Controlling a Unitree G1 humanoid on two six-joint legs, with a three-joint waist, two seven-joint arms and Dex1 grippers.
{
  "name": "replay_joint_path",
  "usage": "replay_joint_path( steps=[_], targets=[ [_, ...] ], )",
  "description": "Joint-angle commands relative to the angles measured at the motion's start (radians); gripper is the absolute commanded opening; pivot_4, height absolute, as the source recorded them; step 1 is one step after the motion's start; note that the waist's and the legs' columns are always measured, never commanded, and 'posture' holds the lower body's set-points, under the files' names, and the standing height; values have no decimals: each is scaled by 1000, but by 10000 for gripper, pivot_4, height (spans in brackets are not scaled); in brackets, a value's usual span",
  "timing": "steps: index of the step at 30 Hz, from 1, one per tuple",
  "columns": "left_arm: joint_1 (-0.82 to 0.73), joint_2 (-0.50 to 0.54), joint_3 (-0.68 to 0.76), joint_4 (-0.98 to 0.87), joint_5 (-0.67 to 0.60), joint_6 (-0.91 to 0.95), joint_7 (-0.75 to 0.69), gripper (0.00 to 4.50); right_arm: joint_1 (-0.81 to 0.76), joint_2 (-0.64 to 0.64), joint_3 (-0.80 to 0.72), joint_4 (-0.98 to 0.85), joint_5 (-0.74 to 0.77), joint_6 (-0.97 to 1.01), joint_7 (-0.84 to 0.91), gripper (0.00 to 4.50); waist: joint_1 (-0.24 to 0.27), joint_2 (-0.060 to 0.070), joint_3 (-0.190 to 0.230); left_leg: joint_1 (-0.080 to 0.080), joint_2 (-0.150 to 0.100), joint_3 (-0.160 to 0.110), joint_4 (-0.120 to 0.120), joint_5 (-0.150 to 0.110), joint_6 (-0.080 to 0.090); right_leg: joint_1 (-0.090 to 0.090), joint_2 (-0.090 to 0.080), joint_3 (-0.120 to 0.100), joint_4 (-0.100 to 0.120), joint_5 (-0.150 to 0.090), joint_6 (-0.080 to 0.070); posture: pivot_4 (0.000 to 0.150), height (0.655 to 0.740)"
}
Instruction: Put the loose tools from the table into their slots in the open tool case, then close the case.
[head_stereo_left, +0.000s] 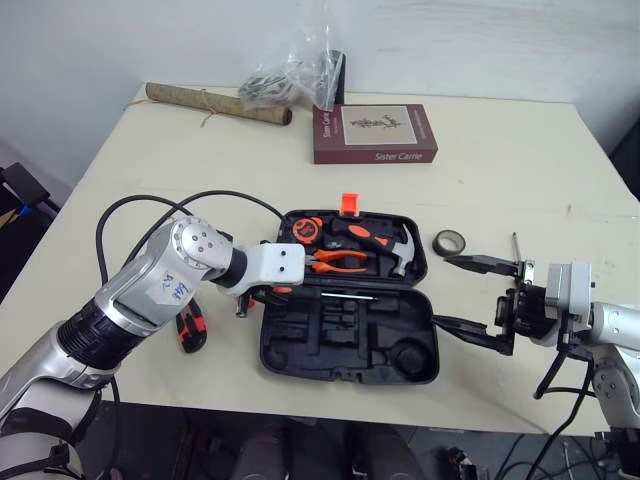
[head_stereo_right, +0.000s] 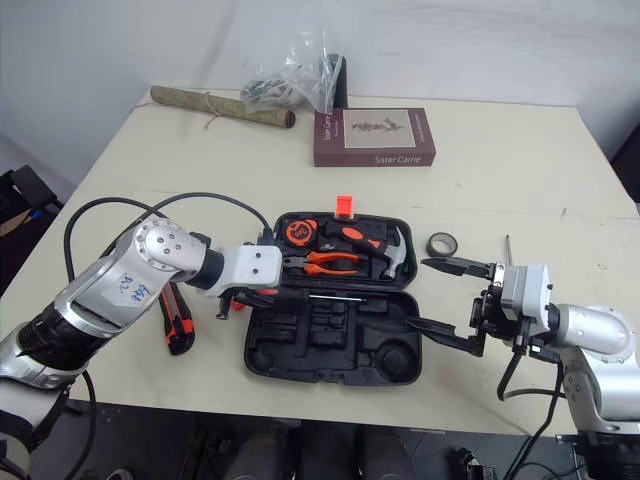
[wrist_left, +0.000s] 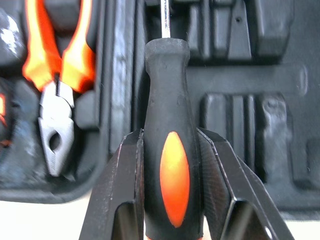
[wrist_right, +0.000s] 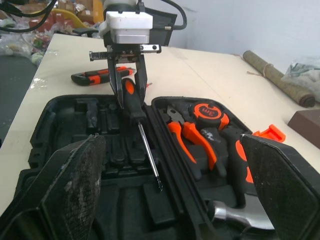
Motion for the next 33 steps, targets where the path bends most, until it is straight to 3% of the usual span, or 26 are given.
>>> replay_joint_path(
  steps=[1, 14, 16, 20, 25, 28, 31, 33],
  targets=[
    [-20, -29, -2, -1, 27, -8, -9, 8020, 15, -6, -45, -36, 18, -12, -8, 45000, 1, 0, 0, -1, 0, -1, 1, 0, 0, 0, 0, 0, 0, 0, 0, 1500, 7400],
    [-56, -96, -31, 91, 119, -56, -31, 8020, 30, 6, -49, -12, 7, -36, -5, 45000, 1, 0, 0, -6, 0, -7, 7, 0, 0, 0, 0, -5, 1, 0, 1, 1500, 7400],
    [-55, -105, -12, 79, 107, -58, -31, 18313, 34, 7, -49, -12, 8, -40, -6, 45000, 1, 0, 0, -6, 0, -7, 8, 0, 0, 0, 0, -5, 2, 0, 1, 1500, 7400],
    [-52, -121, 55, 8, 49, -51, -42, 33288, 48, 6, -53, -27, 14, -38, -11, 45000, 2, 0, 0, -7, 0, -8, 9, 0, 0, 0, 0, -6, 2, 0, 1, 1500, 7400],
    [2, -152, 158, -17, -27, -52, -8, 33288, 63, 3, -53, -52, 25, -21, -23, 45000, 2, 0, 0, -8, 0, -9, 9, 0, 0, 0, 0, -7, 2, 0, 1, 1500, 7400],
    [73, -222, 233, 34, -70, -129, 58, 24305, 67, 3, -51, -64, 28, -14, -33, 45000, 1, 0, 0, -7, 0, -10, 9, 0, 1, 1, 0, -8, 2, 0, 1, 1500, 7400],
    [153, -336, 326, 122, -143, -191, 133, 9839, 70, 4, -48, -73, 30, -6, -45, 45000, 2, 0, 0, -8, 0, -10, 10, 0, 0, 1, -1, -9, 3, 0, 1, 1500, 7400],
    [215, -342, 304, 166, -120, -301, 121, 244, 72, 4, -47, -80, 29, 2, -56, 45000, 2, 0, 0, -8, 0, -11, 11, 0, 1, 1, -1, -9, 3, 0, 1, 1500, 7400]
  ],
)
